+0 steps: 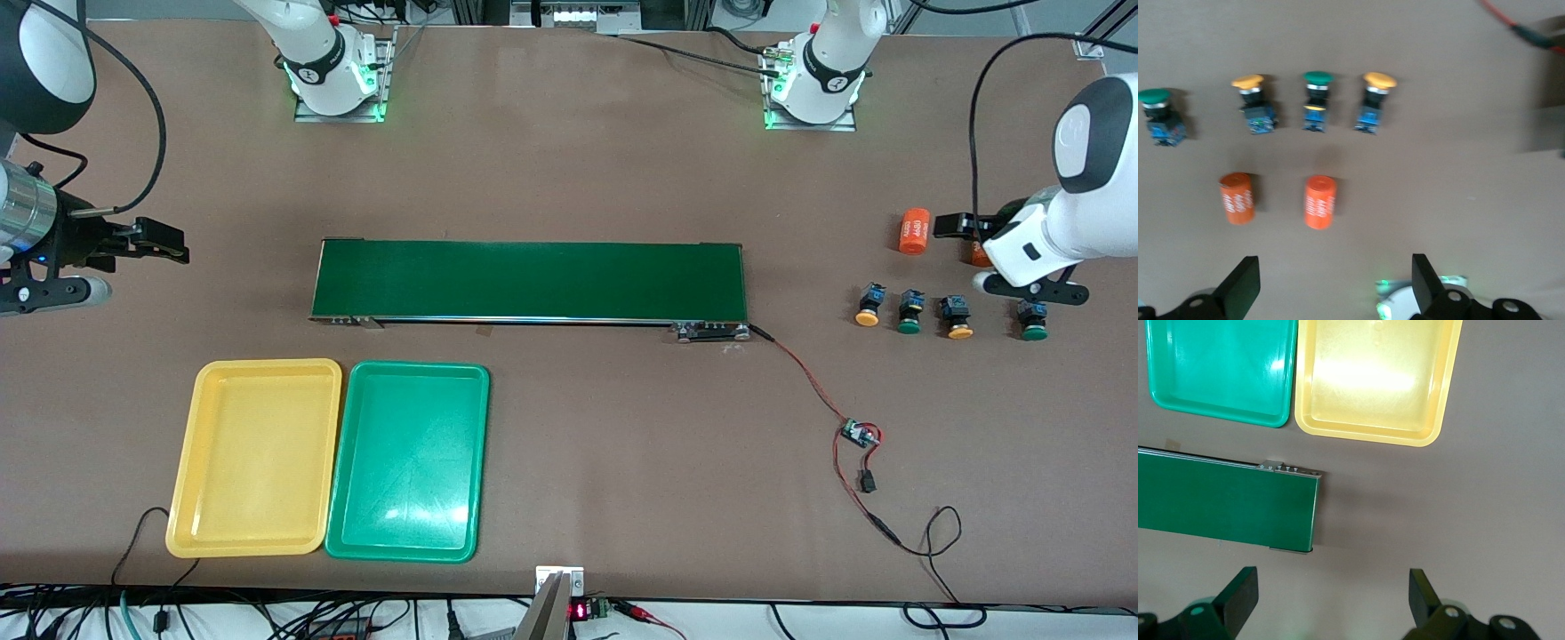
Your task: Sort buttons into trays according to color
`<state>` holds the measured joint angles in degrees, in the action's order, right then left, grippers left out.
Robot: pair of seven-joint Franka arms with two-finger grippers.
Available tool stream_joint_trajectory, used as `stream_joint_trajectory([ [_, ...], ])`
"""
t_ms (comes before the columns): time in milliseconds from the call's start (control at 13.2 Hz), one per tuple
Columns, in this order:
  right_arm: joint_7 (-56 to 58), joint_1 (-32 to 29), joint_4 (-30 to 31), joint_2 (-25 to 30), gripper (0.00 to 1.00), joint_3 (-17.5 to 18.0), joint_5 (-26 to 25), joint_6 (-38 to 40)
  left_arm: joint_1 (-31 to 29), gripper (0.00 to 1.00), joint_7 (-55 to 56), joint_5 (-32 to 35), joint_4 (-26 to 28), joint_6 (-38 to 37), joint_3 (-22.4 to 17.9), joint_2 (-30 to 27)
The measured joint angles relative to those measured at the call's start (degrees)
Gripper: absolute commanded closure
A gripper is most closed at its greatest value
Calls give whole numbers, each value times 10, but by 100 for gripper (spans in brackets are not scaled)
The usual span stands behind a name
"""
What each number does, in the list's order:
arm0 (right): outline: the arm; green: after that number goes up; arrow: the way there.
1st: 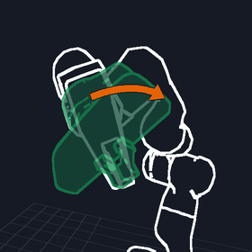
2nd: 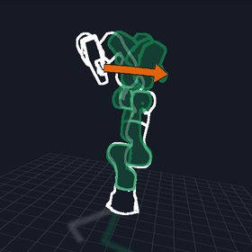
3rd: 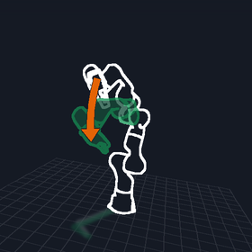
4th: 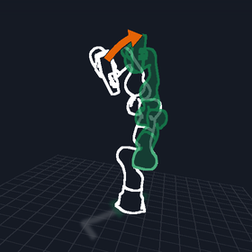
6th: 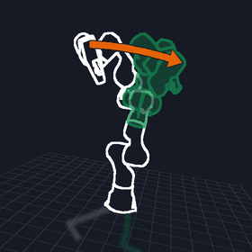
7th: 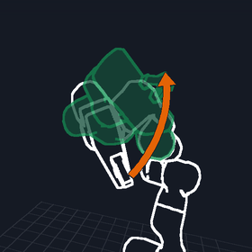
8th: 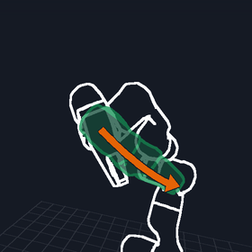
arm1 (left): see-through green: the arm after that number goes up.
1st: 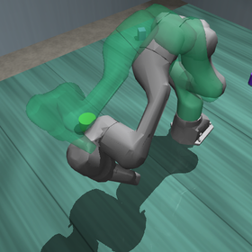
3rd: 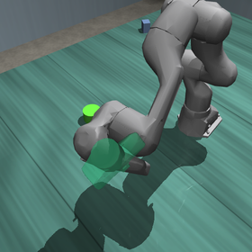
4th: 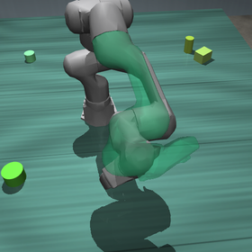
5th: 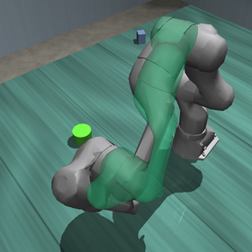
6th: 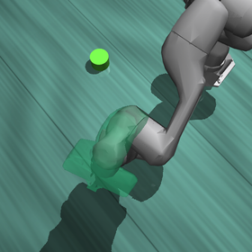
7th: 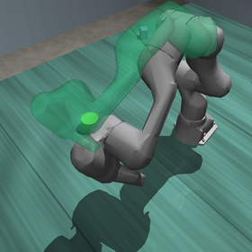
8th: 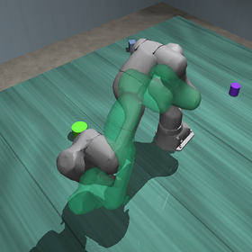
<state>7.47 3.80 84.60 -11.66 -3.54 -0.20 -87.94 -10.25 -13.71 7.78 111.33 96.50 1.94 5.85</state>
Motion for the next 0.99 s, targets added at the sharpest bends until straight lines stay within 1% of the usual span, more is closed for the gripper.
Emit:
stream_joint_trajectory([
  [152,0,0,0,0,0,0,0,0,-50,0,-42,5,49,73,-2,-1],
  [379,0,0,0,0,0,0,0,0,-142,0,-134,7,126,206,-4,-1],
  [531,0,0,0,0,0,0,0,0,-196,0,-193,7,161,270,-5,0],
  [758,0,-1,0,-1,0,-1,0,0,-254,0,-256,7,195,347,-5,22],
  [986,0,-1,0,-2,0,-1,0,-17,-288,0,-298,7,204,431,-4,80],
])
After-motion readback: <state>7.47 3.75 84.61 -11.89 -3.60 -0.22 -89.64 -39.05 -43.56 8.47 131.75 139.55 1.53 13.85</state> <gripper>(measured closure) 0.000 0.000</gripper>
